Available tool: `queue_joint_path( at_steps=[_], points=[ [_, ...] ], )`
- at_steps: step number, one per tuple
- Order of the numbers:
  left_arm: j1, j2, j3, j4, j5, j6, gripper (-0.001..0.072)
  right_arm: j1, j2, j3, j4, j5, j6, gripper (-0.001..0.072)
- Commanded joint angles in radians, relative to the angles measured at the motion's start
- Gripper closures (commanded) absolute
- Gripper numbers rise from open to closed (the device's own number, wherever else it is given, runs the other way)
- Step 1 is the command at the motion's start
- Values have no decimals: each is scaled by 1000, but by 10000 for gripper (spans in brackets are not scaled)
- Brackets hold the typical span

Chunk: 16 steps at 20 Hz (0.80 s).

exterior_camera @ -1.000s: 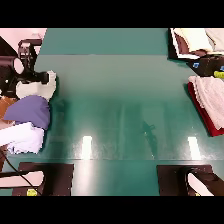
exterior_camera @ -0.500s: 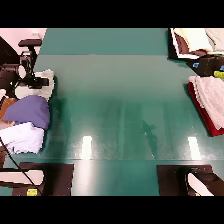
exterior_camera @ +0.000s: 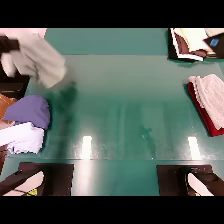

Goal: Fold the shirts.

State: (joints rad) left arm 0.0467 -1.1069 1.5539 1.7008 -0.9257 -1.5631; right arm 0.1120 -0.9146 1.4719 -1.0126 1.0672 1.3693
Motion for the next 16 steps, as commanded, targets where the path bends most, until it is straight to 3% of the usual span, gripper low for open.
queue_joint_path(
  at_steps=[1, 5, 9, 12, 13, 14, 15, 16],
  points=[
    [-131, 137, 185, -7, -153, 63, 679, 1, -1, 109, -8, -8, -1, 696],
    [-380, 134, 252, -7, -295, 71, 680, 1, 0, 135, -8, -8, 0, 696],
    [-672, 11, 242, -18, -433, 48, 678, 1, 0, 135, -8, 10, 0, 696],
    [-848, -143, 242, -150, -436, 55, 675, 1, 0, 135, -8, 17, 0, 696],
    [-883, -194, 242, -229, -422, 98, 636, 1, 0, 135, -8, 20, -1, 696],
    [-909, -247, 242, -313, -400, 152, 344, 1, 0, 135, -8, 26, -1, 696],
    [-921, -291, 242, -366, -369, 159, 138, 1, 0, 135, -8, 35, -1, 696],
    [-923, -330, 242, -383, -336, 159, 139, 1, 0, 135, -8, 44, -1, 696]
  ],
)
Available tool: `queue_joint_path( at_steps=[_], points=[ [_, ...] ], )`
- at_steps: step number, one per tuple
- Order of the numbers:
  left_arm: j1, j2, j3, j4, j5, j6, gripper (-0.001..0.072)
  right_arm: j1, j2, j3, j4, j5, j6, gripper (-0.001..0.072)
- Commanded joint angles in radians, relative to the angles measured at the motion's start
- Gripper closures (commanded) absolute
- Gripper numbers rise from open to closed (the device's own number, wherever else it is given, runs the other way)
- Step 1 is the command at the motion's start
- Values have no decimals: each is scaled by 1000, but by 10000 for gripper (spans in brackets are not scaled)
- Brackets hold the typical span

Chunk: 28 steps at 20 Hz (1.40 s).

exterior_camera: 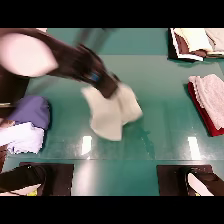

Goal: Fold the shirts.

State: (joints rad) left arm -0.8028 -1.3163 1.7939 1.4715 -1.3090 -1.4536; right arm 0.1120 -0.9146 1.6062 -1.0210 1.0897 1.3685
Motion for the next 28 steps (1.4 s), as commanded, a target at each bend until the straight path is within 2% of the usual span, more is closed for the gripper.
queue_joint_path(
  at_steps=[1, 3, 7, 10, 12, 15, 17, 20, 24, 25, 26, 27, 28],
  points=[
    [-63, -146, 2, -137, 71, 48, 139, 1, 0, 1, 0, 35, 0, 697],
    [5, -174, 3, -115, 99, 33, 139, 1, 0, 1, 0, 60, 0, 696],
    [265, -201, -6, -121, 104, -51, 139, 1, 0, 1, 0, 65, 0, 696],
    [443, -226, -122, -252, 106, -65, 139, 1, 0, 0, 0, 65, 0, 696],
    [510, -246, -240, -346, 121, -64, 139, 1, 0, 0, 0, 65, 0, 696],
    [533, -270, -426, -426, 224, -55, 139, 1, -1, 0, 0, 65, 0, 697],
    [533, -290, -507, -527, 303, -2, 139, 1, 0, 0, 0, 65, 0, 697],
    [526, -328, -529, -687, 373, 79, 139, 1, -1, 0, 0, 65, 0, 697],
    [470, -341, -528, -728, 499, 100, 140, 1, -1, 0, 0, 65, 0, 696],
    [457, -341, -528, -729, 525, 99, 171, 1, -1, 0, 0, 66, 0, 696],
    [448, -341, -528, -728, 540, 100, 280, 1, -1, 0, 0, 66, 0, 696],
    [443, -341, -528, -728, 555, 100, 346, 1, -1, 0, 0, 66, 0, 696],
    [441, -341, -528, -727, 573, 100, 348, 1, -1, 0, 0, 69, 0, 697]
  ],
)
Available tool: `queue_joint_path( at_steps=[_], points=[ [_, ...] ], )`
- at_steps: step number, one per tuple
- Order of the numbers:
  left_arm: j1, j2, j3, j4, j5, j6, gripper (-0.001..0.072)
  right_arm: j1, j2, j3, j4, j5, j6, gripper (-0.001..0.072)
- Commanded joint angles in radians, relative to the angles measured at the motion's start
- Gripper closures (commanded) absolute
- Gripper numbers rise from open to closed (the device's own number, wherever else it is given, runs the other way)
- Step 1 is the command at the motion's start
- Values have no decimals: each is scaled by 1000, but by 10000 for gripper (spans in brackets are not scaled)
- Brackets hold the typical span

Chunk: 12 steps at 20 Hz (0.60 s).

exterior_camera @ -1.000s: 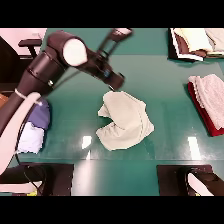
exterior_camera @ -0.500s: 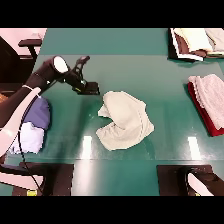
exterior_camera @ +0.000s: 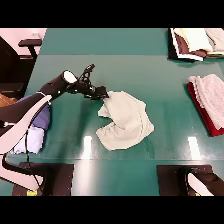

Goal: Fold the shirts.

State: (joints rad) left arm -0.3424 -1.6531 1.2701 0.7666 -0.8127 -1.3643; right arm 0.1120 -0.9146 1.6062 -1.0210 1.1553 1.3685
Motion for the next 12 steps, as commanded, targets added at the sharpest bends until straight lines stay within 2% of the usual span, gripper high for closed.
queue_joint_path(
  at_steps=[1, 2, 3, 4, 7, 12],
  points=[
    [-19, -4, -4, -22, 86, 10, 348, 1, -1, 0, 0, 14, 0, 697],
    [-19, -4, -4, -16, 92, 10, 349, 1, -1, 0, 0, 36, 0, 696],
    [-19, -4, -4, -11, 95, 10, 426, 1, -1, 0, 0, 63, 0, 696],
    [-14, -2, -3, -11, 89, 12, 667, 1, -1, -6, 0, 87, 0, 696],
    [36, 37, 3, 12, 21, 12, 678, 1, 32, -115, 0, 113, 10, 696],
    [151, 257, 3, 295, -79, 11, 678, 1, 93, -535, -2, 147, 100, 682]
  ],
)
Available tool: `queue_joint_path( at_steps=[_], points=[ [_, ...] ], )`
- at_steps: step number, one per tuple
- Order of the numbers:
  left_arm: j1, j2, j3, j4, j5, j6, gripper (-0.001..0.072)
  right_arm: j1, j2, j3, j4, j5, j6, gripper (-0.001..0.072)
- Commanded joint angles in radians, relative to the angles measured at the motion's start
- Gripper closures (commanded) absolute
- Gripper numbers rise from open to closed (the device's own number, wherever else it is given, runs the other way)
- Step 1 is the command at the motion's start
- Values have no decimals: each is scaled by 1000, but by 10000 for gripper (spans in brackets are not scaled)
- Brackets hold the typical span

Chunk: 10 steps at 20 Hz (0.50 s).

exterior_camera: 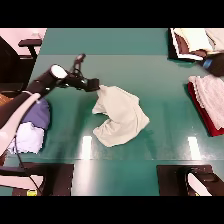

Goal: Fold the shirts.

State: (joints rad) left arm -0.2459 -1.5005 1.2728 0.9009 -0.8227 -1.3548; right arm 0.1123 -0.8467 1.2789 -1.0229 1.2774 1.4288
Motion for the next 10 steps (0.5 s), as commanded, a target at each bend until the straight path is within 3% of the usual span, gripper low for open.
queue_joint_path(
  at_steps=[1, 2, 3, 5, 6, 10],
  points=[
    [66, 138, 1, 211, -96, 1, 678, 1, 17, -297, 2, 21, 40, 502],
    [72, 166, 1, 259, -119, 2, 677, 5, -10, -384, 9, 10, 40, 230],
    [72, 187, 1, 302, -139, 1, 677, 14, -53, -457, 14, -13, 41, 200],
    [72, 197, 1, 328, -171, 1, 677, 41, -147, -549, 85, -117, 39, 221],
    [72, 196, 0, 328, -180, 1, 677, 60, -201, -574, 135, -192, 17, 272],
    [72, 196, 0, 328, -168, 1, 677, 172, -435, -521, 253, -358, -13, 275]
  ],
)
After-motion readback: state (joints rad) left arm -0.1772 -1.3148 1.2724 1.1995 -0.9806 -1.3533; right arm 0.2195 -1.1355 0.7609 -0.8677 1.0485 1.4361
